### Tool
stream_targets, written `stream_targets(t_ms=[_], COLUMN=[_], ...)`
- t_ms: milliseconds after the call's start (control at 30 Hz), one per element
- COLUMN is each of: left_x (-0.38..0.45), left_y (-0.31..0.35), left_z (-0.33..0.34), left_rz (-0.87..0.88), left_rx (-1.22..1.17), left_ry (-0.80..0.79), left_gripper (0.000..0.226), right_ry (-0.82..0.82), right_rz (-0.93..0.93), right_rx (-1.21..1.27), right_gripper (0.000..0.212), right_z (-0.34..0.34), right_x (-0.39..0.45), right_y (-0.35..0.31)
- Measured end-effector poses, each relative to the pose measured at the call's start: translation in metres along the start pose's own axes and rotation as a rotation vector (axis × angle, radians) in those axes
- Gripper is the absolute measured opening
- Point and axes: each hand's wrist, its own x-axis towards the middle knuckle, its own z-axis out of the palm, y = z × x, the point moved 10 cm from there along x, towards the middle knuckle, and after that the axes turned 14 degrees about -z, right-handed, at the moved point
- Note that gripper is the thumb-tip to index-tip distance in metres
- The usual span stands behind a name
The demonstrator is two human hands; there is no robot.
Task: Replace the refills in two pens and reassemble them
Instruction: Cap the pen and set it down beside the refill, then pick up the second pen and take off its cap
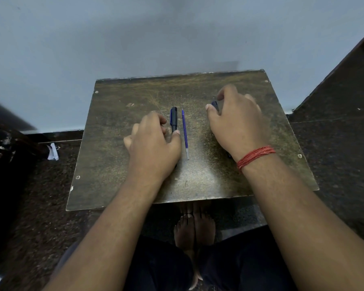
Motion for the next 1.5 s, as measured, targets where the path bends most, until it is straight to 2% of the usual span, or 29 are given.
stream_targets(t_ms=[200,533,733,800,900,1033,1133,1267,1400,1500], left_x=[-0.002,0.0,0.003,0.003,-0.004,-0.02,-0.024,-0.026,-0.032,-0.035], left_y=[0.002,0.001,-0.003,0.0,0.014,0.033,0.035,0.023,0.022,0.022], left_z=[0.007,0.007,0.006,0.004,0.004,0.015,0.023,0.038,0.05,0.056], left_rz=[0.029,0.042,0.0,0.005,0.047,0.124,0.123,-0.093,-0.282,-0.348], left_rx=[0.071,0.068,0.024,-0.058,-0.269,-0.348,-0.41,-0.639,-0.925,-1.026], left_ry=[0.006,0.029,0.02,0.003,-0.114,-0.263,-0.345,-0.545,-0.732,-0.809], left_gripper=[0.032,0.028,0.016,0.011,0.006,0.008,0.013,0.003,0.026,0.03], right_ry=[-0.012,-0.001,0.013,0.03,0.076,0.103,0.127,0.124,0.072,0.032], right_rz=[-0.07,-0.126,-0.128,-0.118,-0.043,0.146,0.254,0.28,0.307,0.291], right_rx=[0.088,0.179,0.221,0.251,0.418,0.725,0.899,1.108,1.322,1.377], right_gripper=[0.022,0.019,0.017,0.015,0.012,0.023,0.021,0.006,0.011,0.016], right_z=[0.012,0.019,0.018,0.018,0.017,0.025,0.033,0.038,0.045,0.047], right_x=[-0.001,-0.001,-0.001,0.0,0.0,-0.002,-0.005,-0.005,-0.007,-0.008], right_y=[-0.015,-0.024,-0.025,-0.023,-0.016,-0.001,0.008,0.005,-0.004,-0.01])
